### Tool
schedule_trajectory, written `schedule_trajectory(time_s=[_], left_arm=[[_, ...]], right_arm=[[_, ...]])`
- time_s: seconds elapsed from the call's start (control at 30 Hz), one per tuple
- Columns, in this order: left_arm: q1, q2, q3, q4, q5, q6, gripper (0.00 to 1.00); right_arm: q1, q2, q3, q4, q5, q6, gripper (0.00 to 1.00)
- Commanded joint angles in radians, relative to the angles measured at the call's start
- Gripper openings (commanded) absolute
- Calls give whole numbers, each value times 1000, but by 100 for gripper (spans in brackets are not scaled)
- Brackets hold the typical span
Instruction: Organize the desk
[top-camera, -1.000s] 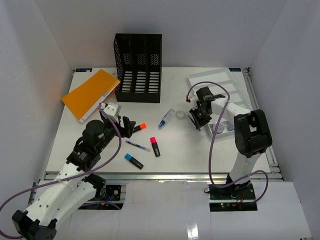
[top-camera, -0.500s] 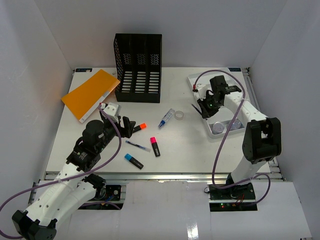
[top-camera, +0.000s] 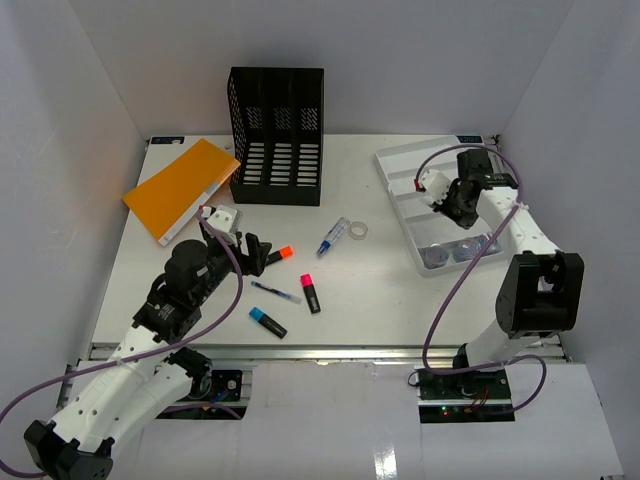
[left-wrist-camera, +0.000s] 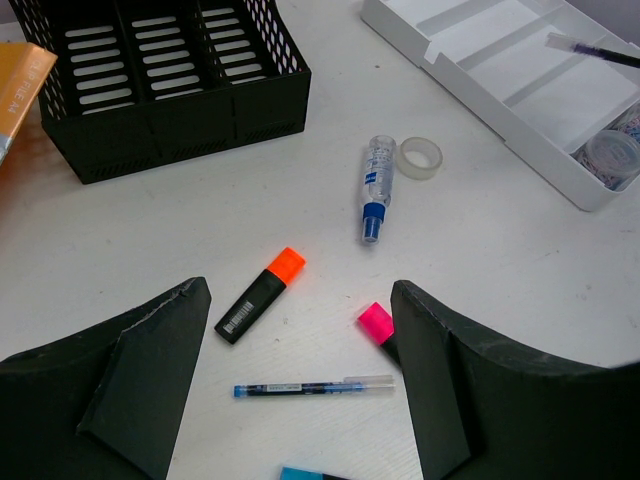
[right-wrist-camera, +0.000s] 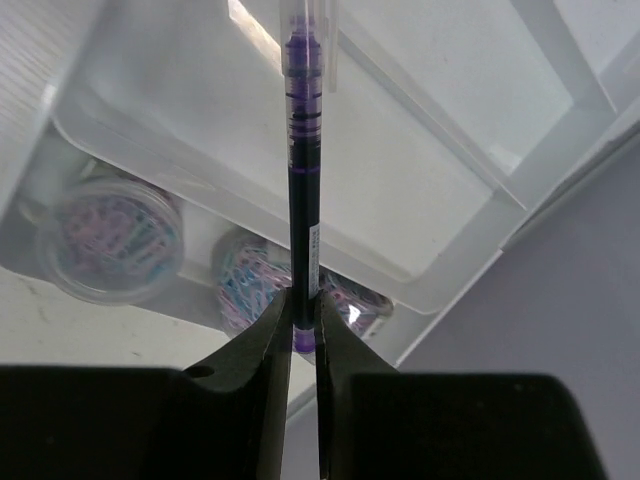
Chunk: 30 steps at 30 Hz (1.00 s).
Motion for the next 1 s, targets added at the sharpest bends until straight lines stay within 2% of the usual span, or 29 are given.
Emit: schedule_trajectory(time_s=[0.0, 0.27, 0.47, 0.67, 0.97], left_arm=[[2, -11, 1, 17, 15, 6, 84], [2, -7, -2, 18, 15, 5, 84], [2, -4, -2, 18, 15, 6, 84], [2, -2, -3, 20, 15, 8, 84], [2, -1, -3, 20, 13, 6, 84]], right_arm=[[-37, -29, -41, 47, 76, -244, 8], [-36, -42, -171, 202, 121, -425, 8], [-29, -29, -204, 285, 147, -506, 8], [6, -6, -261, 392, 211, -563, 11], [47, 44, -269, 428, 262, -605, 13]])
